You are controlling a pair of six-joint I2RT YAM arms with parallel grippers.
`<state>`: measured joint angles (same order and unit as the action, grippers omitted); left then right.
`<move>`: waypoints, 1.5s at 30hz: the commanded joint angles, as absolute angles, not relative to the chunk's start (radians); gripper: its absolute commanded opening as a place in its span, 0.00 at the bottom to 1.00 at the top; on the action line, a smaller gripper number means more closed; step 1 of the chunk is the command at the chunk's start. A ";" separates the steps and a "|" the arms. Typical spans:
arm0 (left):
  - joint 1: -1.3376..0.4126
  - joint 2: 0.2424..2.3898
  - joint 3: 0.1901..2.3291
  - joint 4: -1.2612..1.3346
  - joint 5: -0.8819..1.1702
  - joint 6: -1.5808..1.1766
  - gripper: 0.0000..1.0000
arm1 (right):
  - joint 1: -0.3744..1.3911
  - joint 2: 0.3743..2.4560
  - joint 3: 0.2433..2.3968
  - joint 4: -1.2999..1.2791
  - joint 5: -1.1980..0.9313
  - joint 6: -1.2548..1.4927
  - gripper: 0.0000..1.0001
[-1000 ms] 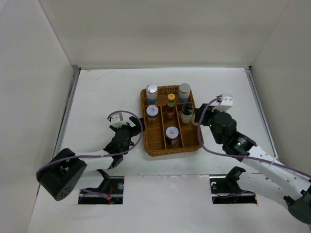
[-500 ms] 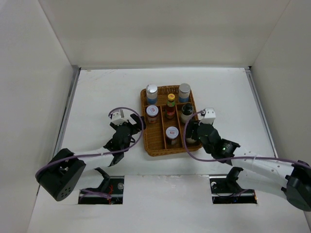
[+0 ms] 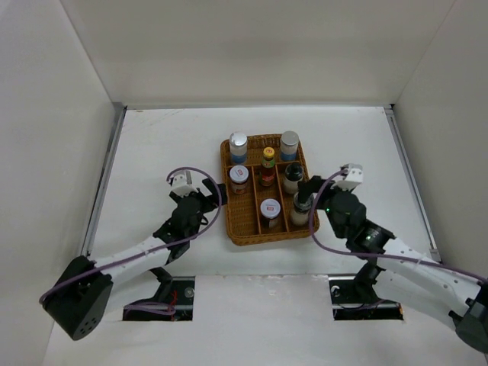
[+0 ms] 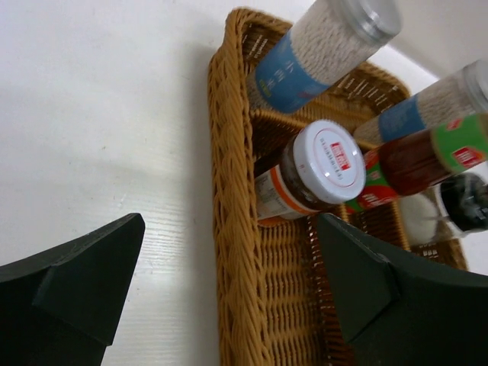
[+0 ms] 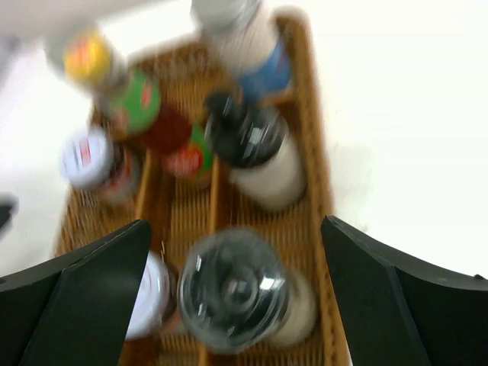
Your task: Organize the condiment bottles
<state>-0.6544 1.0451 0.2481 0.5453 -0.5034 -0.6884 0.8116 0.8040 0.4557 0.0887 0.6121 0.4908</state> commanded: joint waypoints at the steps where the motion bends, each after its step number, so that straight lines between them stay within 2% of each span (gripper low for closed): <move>1: -0.639 0.939 0.281 0.438 -0.512 -0.689 1.00 | 0.696 0.762 0.523 0.192 0.628 0.515 1.00; 4: -0.613 0.907 0.320 0.304 -0.537 -0.689 1.00 | 0.543 0.790 0.532 0.254 0.577 0.558 1.00; 8: -0.588 0.891 0.342 0.253 -0.545 -0.695 1.00 | 0.382 0.870 0.512 0.314 0.520 0.635 1.00; 16: -0.617 0.841 0.342 0.203 -0.565 -0.696 1.00 | 0.193 0.913 0.331 0.426 0.439 0.854 1.00; 22: -0.633 0.795 0.334 0.183 -0.560 -0.692 1.00 | 0.136 0.937 0.314 0.436 0.403 0.893 1.00; 45: -0.673 0.899 0.410 0.235 -0.558 -0.687 1.00 | 0.130 1.012 0.334 0.436 0.354 0.913 1.00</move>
